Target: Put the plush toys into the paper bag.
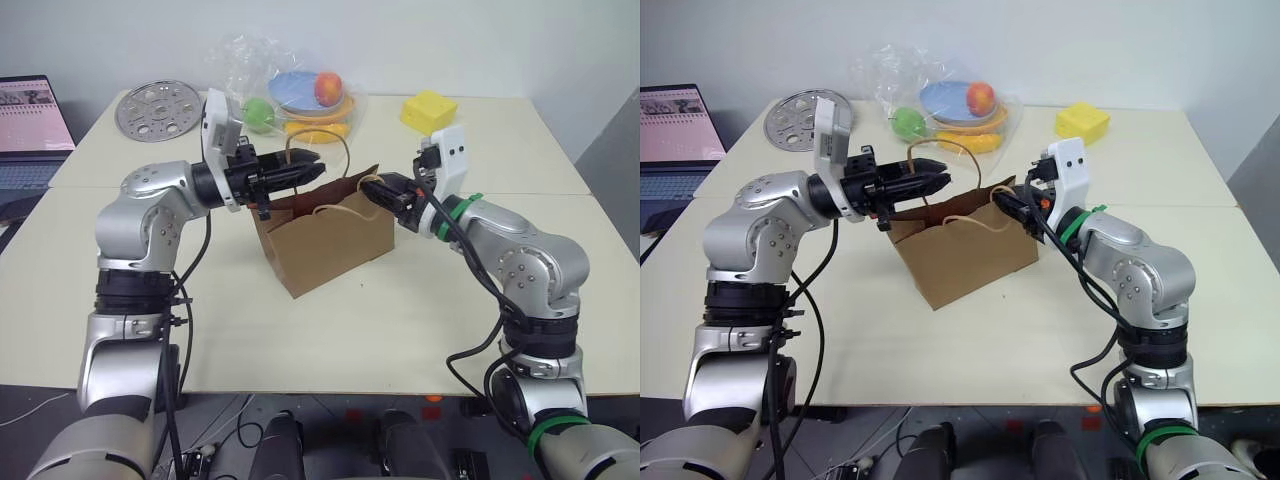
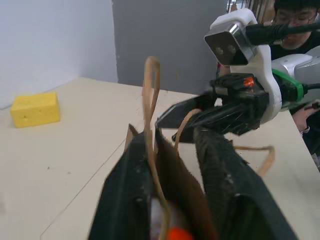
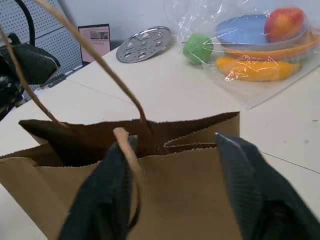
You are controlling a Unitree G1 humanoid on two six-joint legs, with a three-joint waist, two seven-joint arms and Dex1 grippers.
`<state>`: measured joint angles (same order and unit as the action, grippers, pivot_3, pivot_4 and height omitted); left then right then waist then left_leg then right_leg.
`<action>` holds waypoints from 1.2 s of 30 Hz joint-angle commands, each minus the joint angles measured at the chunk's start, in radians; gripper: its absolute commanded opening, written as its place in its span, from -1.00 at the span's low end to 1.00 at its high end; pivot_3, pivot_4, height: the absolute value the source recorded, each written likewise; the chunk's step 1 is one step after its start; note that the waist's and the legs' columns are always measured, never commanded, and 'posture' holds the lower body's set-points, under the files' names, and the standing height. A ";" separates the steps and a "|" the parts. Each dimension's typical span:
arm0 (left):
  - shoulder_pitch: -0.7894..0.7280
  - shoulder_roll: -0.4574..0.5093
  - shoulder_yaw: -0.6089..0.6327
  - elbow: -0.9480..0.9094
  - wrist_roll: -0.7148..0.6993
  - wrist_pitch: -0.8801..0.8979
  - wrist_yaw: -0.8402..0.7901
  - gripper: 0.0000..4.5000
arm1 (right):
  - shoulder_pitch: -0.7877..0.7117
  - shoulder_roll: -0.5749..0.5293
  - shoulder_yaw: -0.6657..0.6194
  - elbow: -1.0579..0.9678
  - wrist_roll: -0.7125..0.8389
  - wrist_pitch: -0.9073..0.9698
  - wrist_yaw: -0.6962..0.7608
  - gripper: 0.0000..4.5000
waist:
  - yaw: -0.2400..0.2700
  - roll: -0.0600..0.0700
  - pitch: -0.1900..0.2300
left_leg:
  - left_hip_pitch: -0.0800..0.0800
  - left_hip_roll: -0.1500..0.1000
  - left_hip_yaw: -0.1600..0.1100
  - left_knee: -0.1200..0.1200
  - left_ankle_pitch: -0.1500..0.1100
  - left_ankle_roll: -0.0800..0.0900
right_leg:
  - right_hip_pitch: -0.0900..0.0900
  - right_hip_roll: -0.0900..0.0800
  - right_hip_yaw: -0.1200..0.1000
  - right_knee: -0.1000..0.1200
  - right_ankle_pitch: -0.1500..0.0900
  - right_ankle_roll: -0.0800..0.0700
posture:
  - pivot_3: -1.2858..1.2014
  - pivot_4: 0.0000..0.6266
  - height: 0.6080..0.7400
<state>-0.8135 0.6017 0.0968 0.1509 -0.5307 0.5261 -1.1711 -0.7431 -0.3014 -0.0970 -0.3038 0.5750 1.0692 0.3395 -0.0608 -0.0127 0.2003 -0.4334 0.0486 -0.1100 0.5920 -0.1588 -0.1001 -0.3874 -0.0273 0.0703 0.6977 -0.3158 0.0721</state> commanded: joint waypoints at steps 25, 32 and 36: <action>0.391 0.077 0.058 -0.109 0.045 -0.282 -0.024 0.99 | -0.221 -0.465 0.048 -0.170 0.347 0.065 0.518 1.00 | 0.006 0.000 0.001 | 0.000 0.001 0.003 0.000 0.000 0.000 | 0.001 -0.001 0.001 -0.003 -0.001 -0.001 | 0.03 -0.52 1.00; 0.349 0.028 0.053 -0.045 0.066 -0.361 0.005 0.99 | -0.247 -0.478 0.058 -0.180 0.360 0.081 0.482 1.00 | 0.007 0.000 0.001 | 0.000 0.001 0.002 0.000 0.000 0.000 | 0.000 0.000 0.001 -0.003 -0.001 -0.001 | 0.03 -0.52 1.00; 0.374 0.038 0.061 -0.076 0.050 -0.345 0.004 0.99 | -0.243 -0.485 0.055 -0.178 0.361 0.083 0.471 1.00 | 0.005 0.000 0.001 | 0.000 0.001 0.002 0.000 0.000 0.000 | 0.000 0.000 0.001 -0.003 -0.001 -0.001 | 0.03 -0.52 1.00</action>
<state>-0.4425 0.6220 0.1345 0.1201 -0.4604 0.1788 -1.1675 -0.9700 -0.7762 -0.0191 -0.4666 0.9257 1.1574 0.8185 -0.0558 -0.0124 0.2017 -0.4334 0.0493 -0.1078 0.5919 -0.1590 -0.1000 -0.3876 -0.0277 0.0712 0.6951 -0.3167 0.0708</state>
